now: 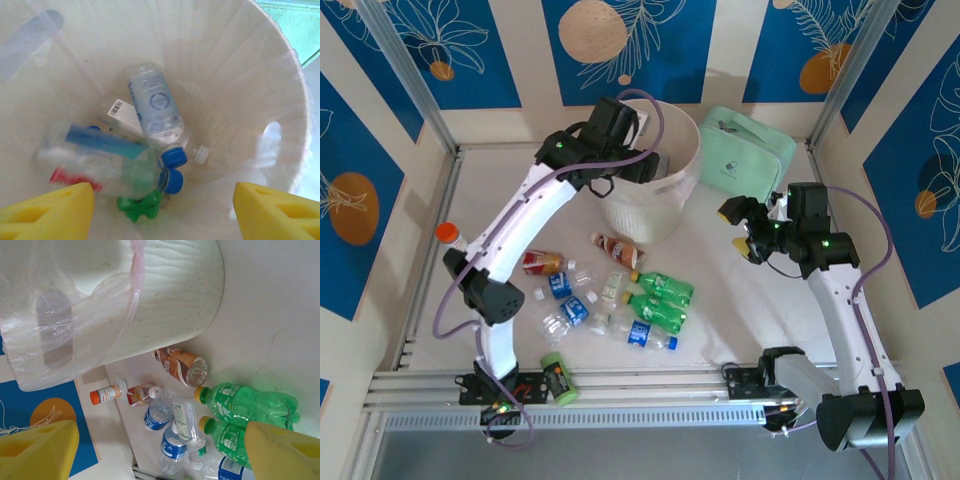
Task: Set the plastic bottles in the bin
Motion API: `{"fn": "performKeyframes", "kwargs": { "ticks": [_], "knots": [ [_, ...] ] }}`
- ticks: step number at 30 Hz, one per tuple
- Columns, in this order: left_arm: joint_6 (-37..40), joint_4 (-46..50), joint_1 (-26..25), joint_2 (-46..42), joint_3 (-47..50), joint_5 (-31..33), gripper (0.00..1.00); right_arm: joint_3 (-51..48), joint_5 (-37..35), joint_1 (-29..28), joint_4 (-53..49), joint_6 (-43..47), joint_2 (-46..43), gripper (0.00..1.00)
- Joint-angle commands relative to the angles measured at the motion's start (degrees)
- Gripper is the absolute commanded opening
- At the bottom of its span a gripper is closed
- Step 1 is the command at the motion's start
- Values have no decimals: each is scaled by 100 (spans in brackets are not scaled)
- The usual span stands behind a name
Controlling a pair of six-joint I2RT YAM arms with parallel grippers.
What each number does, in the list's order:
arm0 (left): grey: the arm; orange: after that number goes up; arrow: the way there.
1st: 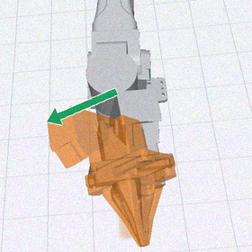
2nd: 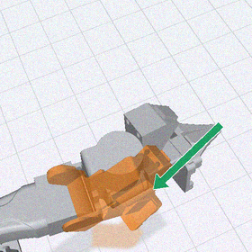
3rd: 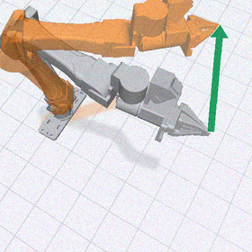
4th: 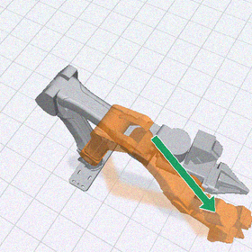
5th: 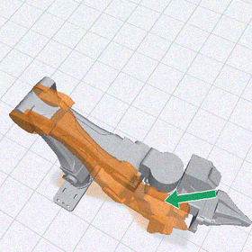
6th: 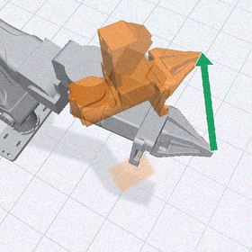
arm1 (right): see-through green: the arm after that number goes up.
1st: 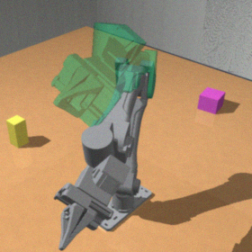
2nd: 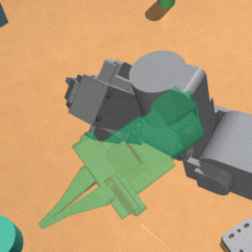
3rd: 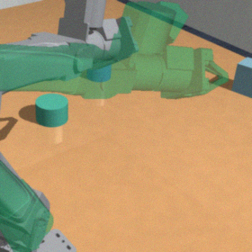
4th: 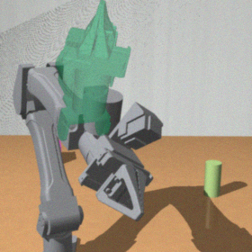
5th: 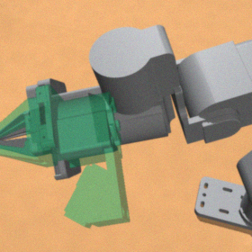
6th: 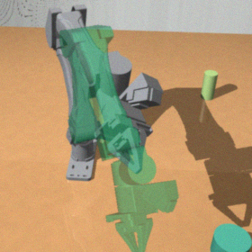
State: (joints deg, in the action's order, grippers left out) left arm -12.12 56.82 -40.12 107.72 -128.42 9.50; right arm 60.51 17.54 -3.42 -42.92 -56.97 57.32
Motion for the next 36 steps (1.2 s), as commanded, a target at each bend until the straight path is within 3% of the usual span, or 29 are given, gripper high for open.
{"fn": "performKeyframes", "kwargs": {
  "ticks": [1, 5, 10, 14, 22, 28, 36],
  "knots": [
    [-216, -387, 63, -1083, 588, 558, 80, 136, -23, -84, -101, 116, 68, 86],
    [-786, -496, 355, -2222, 1834, 1112, 86, 129, -118, -187, -115, 146, 68, 86],
    [-2008, -597, 1564, -3686, 3815, 311, 86, 106, -124, -294, -63, 127, 139, 86],
    [-2525, -525, 2194, -4470, 4913, 143, 87, 128, -209, -394, -32, 124, 182, 86],
    [-3720, -987, 2686, -4412, 6638, -940, 88, 198, -272, -565, -24, 129, 298, 86],
    [-4612, -1758, 2832, -4316, 7718, -1029, 90, 55, -365, -794, -45, 101, 253, 86],
    [-5005, -2527, 2938, -3709, 7955, -876, 91, -166, -587, -1455, 124, -4, 388, 87]
  ]
}}
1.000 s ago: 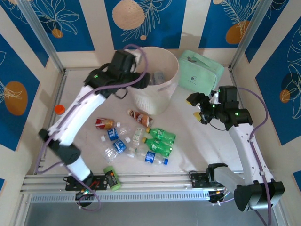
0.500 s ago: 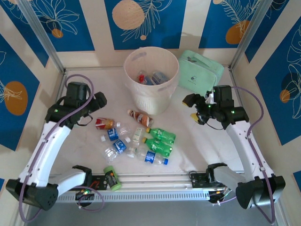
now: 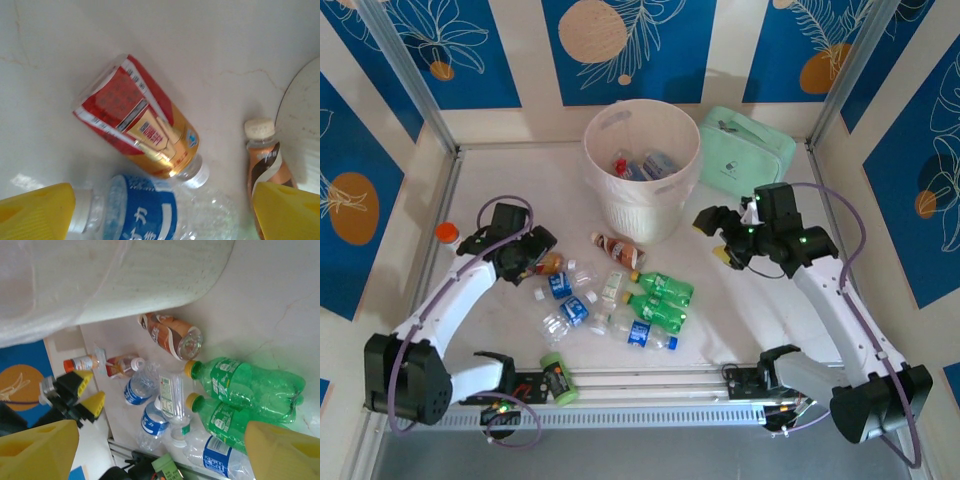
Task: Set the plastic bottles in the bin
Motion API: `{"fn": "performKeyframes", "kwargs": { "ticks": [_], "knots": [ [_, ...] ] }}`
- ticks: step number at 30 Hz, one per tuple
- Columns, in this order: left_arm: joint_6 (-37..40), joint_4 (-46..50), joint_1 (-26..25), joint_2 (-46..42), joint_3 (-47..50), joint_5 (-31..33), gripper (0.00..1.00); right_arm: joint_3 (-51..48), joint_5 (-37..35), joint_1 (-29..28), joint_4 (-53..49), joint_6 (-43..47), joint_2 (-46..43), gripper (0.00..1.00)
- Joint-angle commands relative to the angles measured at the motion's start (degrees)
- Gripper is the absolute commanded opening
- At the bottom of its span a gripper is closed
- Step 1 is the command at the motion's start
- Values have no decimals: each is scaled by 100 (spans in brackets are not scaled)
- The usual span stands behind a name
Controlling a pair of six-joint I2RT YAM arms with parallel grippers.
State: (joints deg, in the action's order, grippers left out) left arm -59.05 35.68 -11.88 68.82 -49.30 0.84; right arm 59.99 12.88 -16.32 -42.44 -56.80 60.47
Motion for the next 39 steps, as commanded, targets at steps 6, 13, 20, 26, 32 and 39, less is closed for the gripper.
{"fn": "performKeyframes", "kwargs": {
  "ticks": [6, 13, 20, 26, 32, 39],
  "knots": [
    [-469, -670, 272, 663, -8, -20, 90, -110, -205, -522, 183, -78, 233, 86],
    [-769, -484, 363, 1059, -11, -23, 88, -109, -260, -675, 217, -99, 360, 87],
    [-785, -738, 410, 1415, 26, 24, 87, -110, -235, -719, 254, -105, 456, 87],
    [-767, -961, 467, 1766, -10, -18, 82, -49, -264, -786, 253, -104, 500, 87],
    [-649, -1042, 520, 1999, -21, -91, 77, -84, -295, -847, 250, -121, 501, 86],
    [-391, -1127, 529, 1995, -18, -146, 67, -63, -324, -916, 280, -133, 536, 84]
  ]
}}
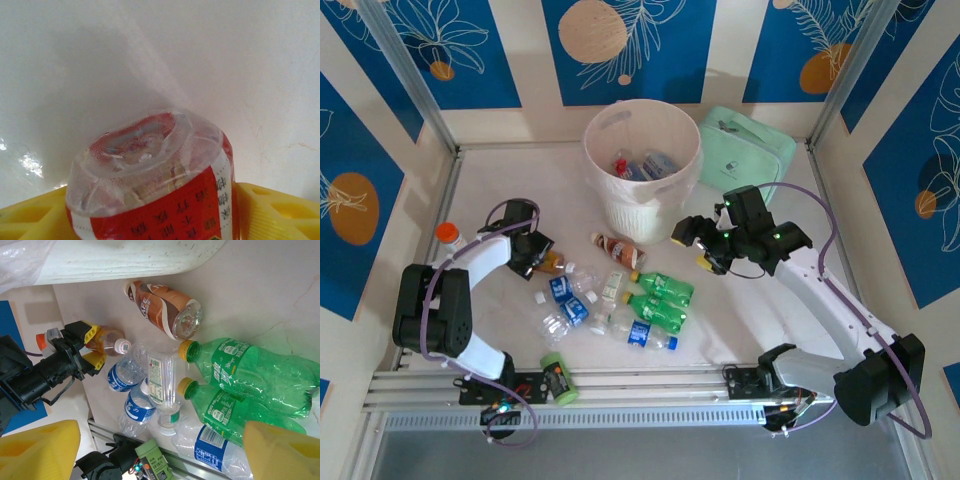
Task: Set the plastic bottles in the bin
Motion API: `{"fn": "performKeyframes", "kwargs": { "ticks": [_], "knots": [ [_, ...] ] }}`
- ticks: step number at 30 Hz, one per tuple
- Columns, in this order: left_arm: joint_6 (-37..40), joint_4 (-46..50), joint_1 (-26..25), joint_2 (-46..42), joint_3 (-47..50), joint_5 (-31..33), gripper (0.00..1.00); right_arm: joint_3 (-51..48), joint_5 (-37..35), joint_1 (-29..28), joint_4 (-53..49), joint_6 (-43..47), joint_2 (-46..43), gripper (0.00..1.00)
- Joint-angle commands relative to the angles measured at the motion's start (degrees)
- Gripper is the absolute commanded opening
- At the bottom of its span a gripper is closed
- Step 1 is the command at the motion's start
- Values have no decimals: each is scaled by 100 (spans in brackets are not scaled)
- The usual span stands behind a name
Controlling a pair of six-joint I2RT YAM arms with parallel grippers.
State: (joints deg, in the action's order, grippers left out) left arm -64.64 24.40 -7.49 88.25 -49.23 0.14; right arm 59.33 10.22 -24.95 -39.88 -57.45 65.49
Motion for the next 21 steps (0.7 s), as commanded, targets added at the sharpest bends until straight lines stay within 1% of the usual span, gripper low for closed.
{"fn": "performKeyframes", "kwargs": {
  "ticks": [1, 6, 11, 14, 19, 21],
  "knots": [
    [188, -13, 94, 44, -16, -97, 65, 13, -55, -62, 24, -64, 49, 83],
    [237, -127, 98, -37, 28, -227, 60, 152, -94, -213, 33, 59, 95, 82],
    [288, -175, 98, -299, -46, -444, 57, 489, -203, -554, 15, 390, 169, 82],
    [341, -242, 98, -532, -166, -764, 55, 706, -126, -790, 103, 633, 247, 82],
    [540, -203, 98, -1112, -506, -1251, 54, 1093, 223, -1159, 326, 992, 434, 82],
    [568, -397, 98, -1354, -590, -1571, 54, 1257, 350, -1278, 371, 1101, 526, 83]
  ]
}}
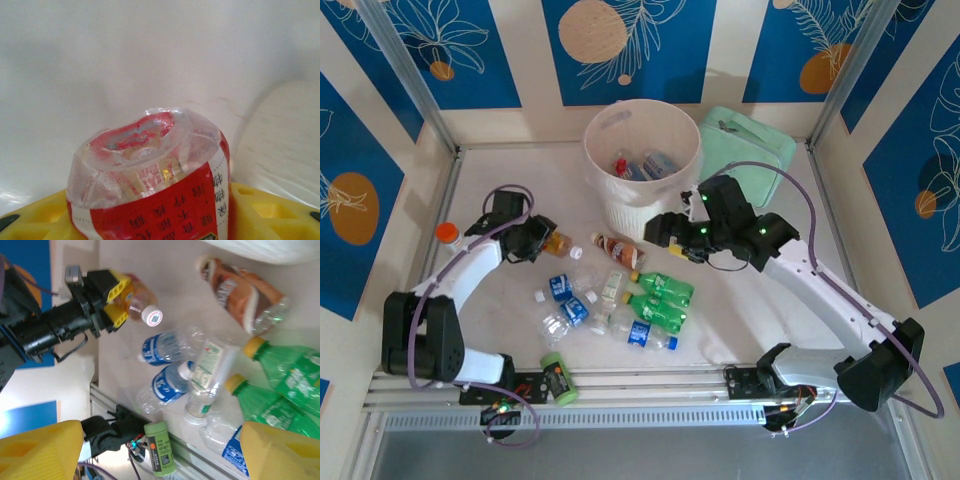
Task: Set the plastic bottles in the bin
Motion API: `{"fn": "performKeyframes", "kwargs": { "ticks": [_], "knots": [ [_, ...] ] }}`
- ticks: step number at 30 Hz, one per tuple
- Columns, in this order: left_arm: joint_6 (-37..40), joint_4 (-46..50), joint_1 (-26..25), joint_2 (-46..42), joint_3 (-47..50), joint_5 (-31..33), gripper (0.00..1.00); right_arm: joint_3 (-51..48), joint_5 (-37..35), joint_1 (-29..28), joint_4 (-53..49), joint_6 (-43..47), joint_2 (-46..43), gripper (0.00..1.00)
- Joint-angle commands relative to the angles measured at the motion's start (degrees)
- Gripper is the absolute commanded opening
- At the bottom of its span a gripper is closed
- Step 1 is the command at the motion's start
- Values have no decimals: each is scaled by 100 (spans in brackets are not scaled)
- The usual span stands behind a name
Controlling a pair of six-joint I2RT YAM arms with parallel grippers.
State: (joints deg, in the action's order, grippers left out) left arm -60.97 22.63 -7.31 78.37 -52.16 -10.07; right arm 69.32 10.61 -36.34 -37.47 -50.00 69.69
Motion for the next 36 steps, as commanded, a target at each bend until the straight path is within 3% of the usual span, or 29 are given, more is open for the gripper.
{"fn": "performKeyframes", "kwargs": {
  "ticks": [1, 13, 24, 36],
  "knots": [
    [174, -369, 85, -510, -325, -736, 53, 351, 356, -198, 143, 409, 157, 83],
    [-528, -2089, -91, -1039, -1138, -2584, 50, 1518, 758, -304, 181, 711, 733, 72],
    [-701, -3054, -1041, -809, -1556, -2896, 51, 2162, 952, -249, 232, 721, 1096, 65],
    [-698, -3344, -1395, -551, -1770, -3172, 50, 2288, 943, -113, 303, 675, 1145, 53]
  ]
}}
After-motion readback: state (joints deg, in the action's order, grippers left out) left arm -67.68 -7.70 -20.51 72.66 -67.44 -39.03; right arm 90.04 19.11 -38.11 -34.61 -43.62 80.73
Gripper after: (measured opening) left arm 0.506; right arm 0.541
